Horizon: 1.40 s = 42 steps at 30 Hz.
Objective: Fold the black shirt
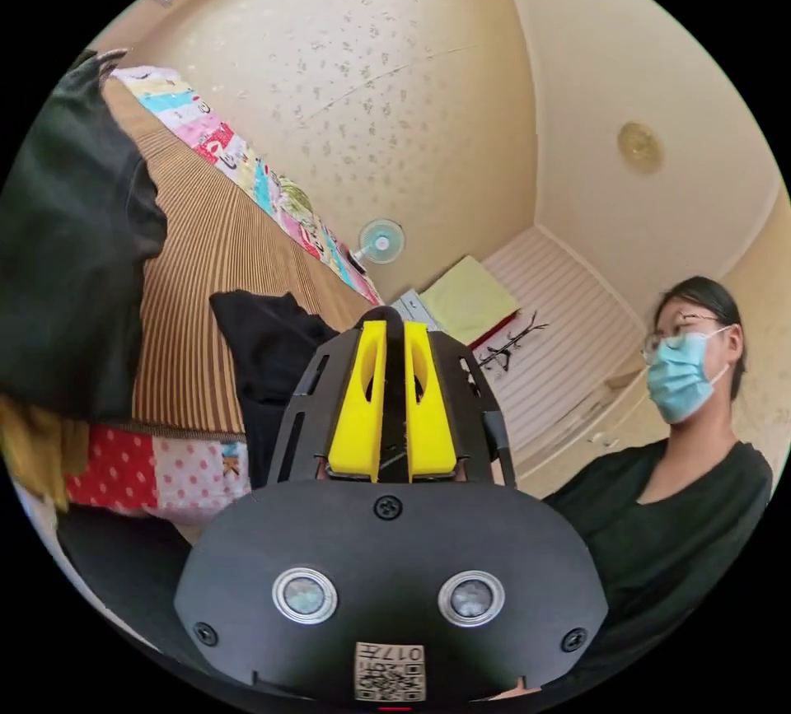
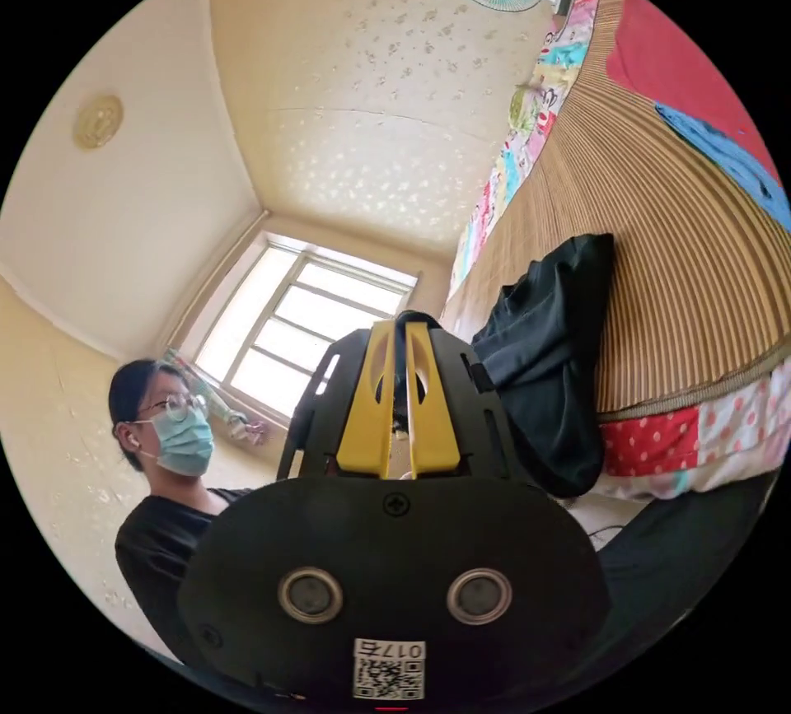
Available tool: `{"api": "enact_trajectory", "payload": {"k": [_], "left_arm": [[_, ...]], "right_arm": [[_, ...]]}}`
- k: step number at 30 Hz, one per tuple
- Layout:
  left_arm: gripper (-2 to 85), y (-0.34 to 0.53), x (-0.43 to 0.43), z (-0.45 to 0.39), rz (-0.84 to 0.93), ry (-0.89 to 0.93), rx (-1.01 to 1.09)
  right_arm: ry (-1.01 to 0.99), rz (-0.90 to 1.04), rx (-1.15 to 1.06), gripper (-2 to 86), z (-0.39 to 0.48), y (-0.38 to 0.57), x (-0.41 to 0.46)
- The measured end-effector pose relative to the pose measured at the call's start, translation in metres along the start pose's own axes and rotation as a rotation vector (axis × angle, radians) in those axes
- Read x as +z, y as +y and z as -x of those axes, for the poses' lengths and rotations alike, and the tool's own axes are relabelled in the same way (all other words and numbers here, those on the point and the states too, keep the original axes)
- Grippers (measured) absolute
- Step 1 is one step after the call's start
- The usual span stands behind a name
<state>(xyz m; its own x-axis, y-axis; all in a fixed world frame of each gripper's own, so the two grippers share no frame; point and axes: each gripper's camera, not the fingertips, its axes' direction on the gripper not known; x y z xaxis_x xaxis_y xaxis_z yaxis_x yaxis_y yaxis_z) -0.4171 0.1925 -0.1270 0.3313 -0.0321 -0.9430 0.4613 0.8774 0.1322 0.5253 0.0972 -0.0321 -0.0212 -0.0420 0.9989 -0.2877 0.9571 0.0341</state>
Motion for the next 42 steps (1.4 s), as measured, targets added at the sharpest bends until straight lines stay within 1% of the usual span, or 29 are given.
{"api": "enact_trajectory", "payload": {"k": [2, 3, 5, 6, 7, 9, 10, 12, 13, 15, 19, 21, 22, 24, 26, 28, 30, 32, 34, 37, 40, 42], "left_arm": [[4.3, -0.024, 0.024, 0.008, -0.024, -0.051, -0.054], [4.3, -0.037, 0.041, 0.012, -0.036, -0.103, -0.084], [4.2, -0.052, 0.065, 0.018, -0.073, -0.154, -0.111], [4.2, -0.062, 0.083, 0.023, -0.077, -0.198, -0.122], [4.3, -0.067, 0.092, 0.027, -0.072, -0.22, -0.137], [4.7, -0.083, 0.128, 0.043, -0.04, -0.279, -0.161], [4.9, -0.087, 0.136, 0.047, -0.033, -0.299, -0.165], [10.2, -0.093, 0.156, 0.055, -0.021, -0.413, -0.166], [12.0, -0.094, 0.158, 0.055, -0.013, -0.431, -0.174], [15.1, -0.091, 0.158, 0.048, 0.023, -0.371, -0.149], [15.7, -0.063, 0.148, 0.023, 0.098, -0.316, -0.075], [14.5, -0.032, 0.146, 0.007, 0.236, -0.316, -0.053], [13.9, -0.023, 0.147, 0.003, 0.284, -0.338, -0.053], [12.8, 0.016, 0.154, -0.02, 0.439, -0.474, 0.006], [12.7, 0.043, 0.16, -0.04, 0.499, -0.56, 0.083], [12.4, 0.063, 0.167, -0.055, 0.534, -0.599, 0.141], [10.9, 0.079, 0.176, -0.063, 0.518, -0.59, 0.149], [10.0, 0.086, 0.183, -0.064, 0.504, -0.565, 0.111], [9.6, 0.093, 0.188, -0.067, 0.472, -0.588, 0.102], [8.1, 0.101, 0.188, -0.076, 0.415, -0.653, 0.123], [9.2, 0.106, 0.182, -0.089, 0.346, -0.683, 0.156], [10.0, 0.106, 0.182, -0.094, 0.313, -0.678, 0.146]], "right_arm": [[0.139, 0.014, -0.023, 2.6, 0.003, -0.03, 0.029], [0.177, 0.003, -0.031, 2.6, 0.001, -0.047, 0.05], [0.154, -0.008, -0.024, 2.8, -0.008, -0.07, 0.081], [0.179, -0.023, 0.001, 3.0, -0.017, -0.082, 0.1], [0.21, -0.024, 0.005, 3.1, -0.021, -0.088, 0.11], [0.358, -0.017, 0.051, 3.5, -0.041, -0.106, 0.153], [0.371, -0.007, 0.038, 3.8, -0.046, -0.109, 0.164], [0.426, 0.049, 0.012, 5.5, -0.062, -0.114, 0.202], [0.44, 0.049, 0.016, 6.1, -0.065, -0.113, 0.207], [0.472, 0.03, -0.015, 9.8, -0.057, -0.099, 0.212], [0.533, 0.056, -0.132, 10.5, -0.025, -0.05, 0.21], [0.577, 0.131, -0.228, 10.0, -0.007, -0.004, 0.212], [0.584, 0.16, -0.253, 9.8, -0.004, 0.009, 0.213], [0.608, 0.278, -0.324, 9.0, 0.002, 0.061, 0.213], [0.676, 0.328, -0.343, 8.6, 0.002, 0.096, 0.21], [0.721, 0.352, -0.339, 8.4, 0.0, 0.123, 0.21], [0.683, 0.362, -0.336, 8.3, 0.002, 0.148, 0.216], [0.675, 0.319, -0.327, 8.1, 0.003, 0.161, 0.218], [0.713, 0.3, -0.332, 7.9, 0.004, 0.172, 0.225], [0.769, 0.323, -0.342, 8.0, 0.003, 0.182, 0.242], [0.832, 0.328, -0.378, 8.4, 0.006, 0.19, 0.26], [0.862, 0.365, -0.403, 8.6, 0.008, 0.195, 0.278]]}}
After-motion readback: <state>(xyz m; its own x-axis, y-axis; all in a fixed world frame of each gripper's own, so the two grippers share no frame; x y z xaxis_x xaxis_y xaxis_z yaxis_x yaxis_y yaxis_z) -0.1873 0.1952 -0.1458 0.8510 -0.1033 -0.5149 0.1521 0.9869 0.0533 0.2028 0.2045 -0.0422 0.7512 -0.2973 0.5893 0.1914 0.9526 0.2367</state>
